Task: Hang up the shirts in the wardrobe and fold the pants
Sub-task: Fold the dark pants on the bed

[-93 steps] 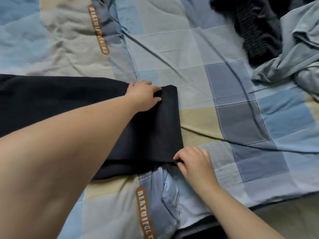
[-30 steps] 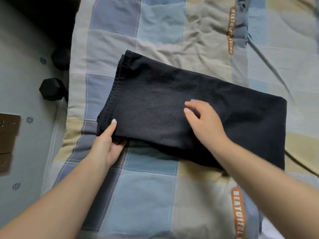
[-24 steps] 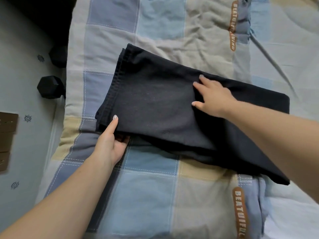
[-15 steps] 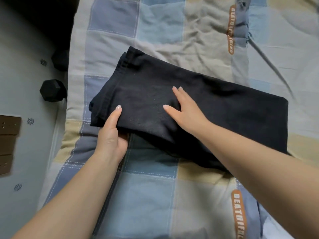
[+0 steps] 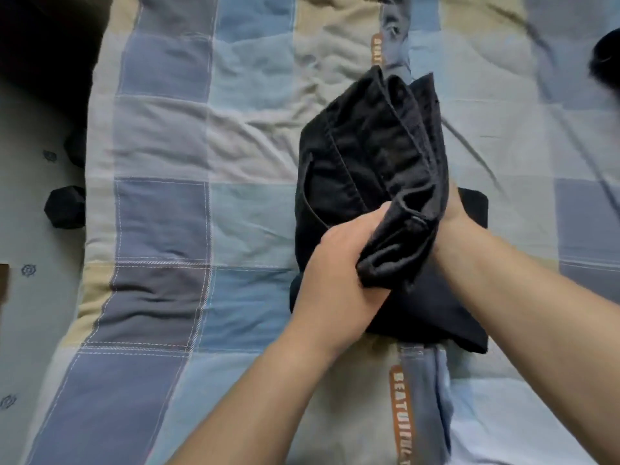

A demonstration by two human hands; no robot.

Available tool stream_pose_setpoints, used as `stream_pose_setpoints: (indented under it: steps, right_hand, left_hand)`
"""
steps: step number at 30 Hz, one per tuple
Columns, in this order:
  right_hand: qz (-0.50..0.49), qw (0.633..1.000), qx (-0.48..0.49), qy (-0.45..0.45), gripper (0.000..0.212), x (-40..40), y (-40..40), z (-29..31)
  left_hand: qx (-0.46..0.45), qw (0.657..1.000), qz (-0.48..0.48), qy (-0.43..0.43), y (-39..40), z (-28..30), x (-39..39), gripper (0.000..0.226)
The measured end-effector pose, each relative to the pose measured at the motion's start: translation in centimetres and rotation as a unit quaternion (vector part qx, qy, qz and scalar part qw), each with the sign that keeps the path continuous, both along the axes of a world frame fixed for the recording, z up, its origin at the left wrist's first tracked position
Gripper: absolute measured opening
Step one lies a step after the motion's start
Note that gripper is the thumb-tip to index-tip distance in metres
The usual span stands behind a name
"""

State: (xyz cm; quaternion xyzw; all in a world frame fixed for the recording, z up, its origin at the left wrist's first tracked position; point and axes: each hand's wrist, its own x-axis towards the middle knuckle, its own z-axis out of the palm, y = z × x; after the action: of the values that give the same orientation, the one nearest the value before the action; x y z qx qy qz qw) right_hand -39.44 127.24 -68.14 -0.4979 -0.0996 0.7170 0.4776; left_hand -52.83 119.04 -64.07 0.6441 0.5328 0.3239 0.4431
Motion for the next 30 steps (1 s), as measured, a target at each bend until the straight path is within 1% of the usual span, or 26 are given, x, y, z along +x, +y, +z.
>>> stream_pose_setpoints:
  steps: [1,2,4,5,7,8,9,10,11,12,13,15,17,18,19,21,22,23,24,28,30]
  right_hand:
    - [-0.01,1.0,0.002,-0.01,0.047,2.1,-0.7,-0.2]
    - [-0.007,1.0,0.015,0.014,0.052,4.0,-1.2,-1.0]
    - [0.002,0.998,0.002,0.064,0.072,7.2,-2.1,-2.4]
    - [0.011,0.997,-0.021,0.07,0.076,8.2,-2.6,-2.6]
    - [0.037,0.996,-0.058,0.06,0.078,10.8,-4.2,-3.6]
    - [0.052,0.995,-0.062,0.05,0.074,11.8,-5.0,-4.3]
    - [0.071,0.996,-0.054,0.03,0.061,12.8,-5.8,-4.7]
    - [0.088,0.996,-0.032,-0.013,0.045,13.6,-6.2,-5.3]
    - [0.094,0.994,-0.005,-0.059,0.034,14.3,-6.5,-5.6]
    - [0.091,0.99,0.018,-0.104,0.039,14.7,-6.6,-5.7]
    - [0.083,0.987,0.038,-0.13,0.047,15.1,-6.8,-5.6]
    - [0.06,0.984,0.066,-0.156,0.056,15.9,-7.5,-5.8]
    - [0.037,0.982,0.06,-0.174,0.058,16.7,-8.9,-7.0]
    - [0.03,0.983,0.038,-0.176,0.057,17.0,-9.8,-7.9]
    - [0.029,0.984,0.009,-0.175,0.057,17.1,-10.7,-8.8]
    - [0.038,0.983,-0.049,-0.174,0.057,17.4,-12.0,-10.5]
    - [0.042,0.981,-0.066,-0.175,0.058,17.5,-12.2,-11.1]
    - [0.043,0.98,-0.074,-0.177,0.058,17.6,-12.1,-11.6]
    - [0.037,0.98,-0.078,-0.179,0.057,17.5,-11.8,-11.8]
    - [-0.006,0.982,-0.103,-0.159,0.055,17.1,-10.1,-11.6]
    - [0.002,0.976,-0.115,-0.183,0.053,16.7,-9.0,-10.9]
  left_hand:
    - [0.015,0.998,-0.024,0.051,-0.5,-0.6,1.4,0.052]
    - [0.02,0.994,-0.047,0.092,-0.9,-1.1,2.5,0.056]
    - [0.012,0.983,-0.1,0.155,-1.7,-2.1,5.1,0.063]
    - [0.012,0.973,-0.126,0.191,-2.2,-2.6,6.1,0.065]
    - [0.027,0.952,-0.163,0.256,-3.2,-3.6,8.2,0.064]
    - [0.034,0.945,-0.17,0.278,-3.6,-4.0,9.1,0.062]
    - [0.043,0.939,-0.173,0.294,-4.0,-4.3,10.1,0.059]
    - [0.058,0.936,-0.171,0.303,-4.3,-4.6,10.8,0.057]
    - [0.076,0.933,-0.167,0.309,-4.5,-4.9,11.3,0.055]
    - [0.097,0.932,-0.163,0.308,-4.6,-5.2,11.6,0.054]
    - [0.121,0.932,-0.162,0.302,-4.7,-5.5,12.0,0.054]
    - [0.166,0.929,-0.171,0.285,-5.0,-5.9,12.6,0.049]
    - [0.171,0.92,-0.208,0.284,-5.5,-6.5,13.1,0.044]
    - [0.163,0.907,-0.244,0.301,-5.7,-6.8,13.3,0.045]
    - [0.152,0.887,-0.289,0.326,-6.0,-7.1,13.2,0.047]
    - [0.136,0.834,-0.378,0.378,-6.3,-7.5,12.9,0.059]
    - [0.126,0.819,-0.405,0.388,-6.2,-7.5,12.6,0.062]
    - [0.121,0.817,-0.411,0.386,-6.0,-7.6,12.1,0.062]
    - [0.119,0.823,-0.404,0.38,-5.7,-7.5,11.5,0.061]
    - [0.134,0.847,-0.331,0.394,-4.7,-6.8,7.7,0.064]
    - [0.149,0.857,-0.298,0.393,-4.7,-6.4,6.5,0.06]
